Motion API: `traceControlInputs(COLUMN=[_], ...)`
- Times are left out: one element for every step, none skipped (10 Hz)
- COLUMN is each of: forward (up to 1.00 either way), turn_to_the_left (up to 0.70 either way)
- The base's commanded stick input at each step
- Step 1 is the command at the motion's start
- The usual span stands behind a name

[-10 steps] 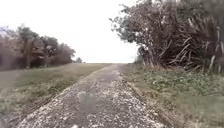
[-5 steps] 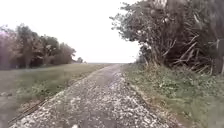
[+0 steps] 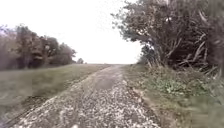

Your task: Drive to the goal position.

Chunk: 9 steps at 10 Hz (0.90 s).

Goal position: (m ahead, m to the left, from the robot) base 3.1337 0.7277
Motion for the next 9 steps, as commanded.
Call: traceControlInputs(forward=[0.7,0.7,0.7,0.7,0.7,0.7,0.7,0.7,0.7], turn_to_the_left=[0.0,0.0,0.0,0.0,0.0,0.0,0.0,0.0,0.0])
